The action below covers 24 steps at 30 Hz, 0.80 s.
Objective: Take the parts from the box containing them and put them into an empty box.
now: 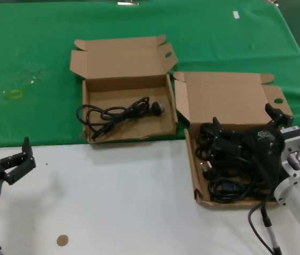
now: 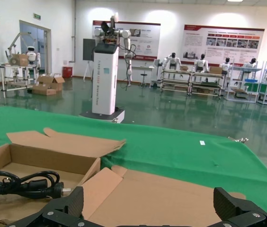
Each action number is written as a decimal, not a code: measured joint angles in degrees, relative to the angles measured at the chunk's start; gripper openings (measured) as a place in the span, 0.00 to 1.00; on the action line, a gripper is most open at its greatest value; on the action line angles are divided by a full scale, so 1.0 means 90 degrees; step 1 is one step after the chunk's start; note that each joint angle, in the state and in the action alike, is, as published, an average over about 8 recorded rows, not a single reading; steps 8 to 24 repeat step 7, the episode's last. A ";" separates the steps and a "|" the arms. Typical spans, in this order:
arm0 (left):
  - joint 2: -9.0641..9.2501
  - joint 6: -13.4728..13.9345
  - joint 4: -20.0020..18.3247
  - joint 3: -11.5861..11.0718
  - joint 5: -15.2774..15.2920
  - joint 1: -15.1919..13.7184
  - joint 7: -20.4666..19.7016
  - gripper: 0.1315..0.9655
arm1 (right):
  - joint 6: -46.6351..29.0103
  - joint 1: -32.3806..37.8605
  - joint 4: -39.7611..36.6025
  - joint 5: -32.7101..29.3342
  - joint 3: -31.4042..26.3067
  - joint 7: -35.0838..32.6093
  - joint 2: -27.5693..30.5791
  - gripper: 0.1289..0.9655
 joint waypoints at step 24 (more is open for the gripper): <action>0.0000 0.0000 0.0000 0.0000 0.0000 0.0000 0.0000 1.00 | 0.0000 0.0000 0.0000 0.0000 0.0000 0.0000 0.0000 1.00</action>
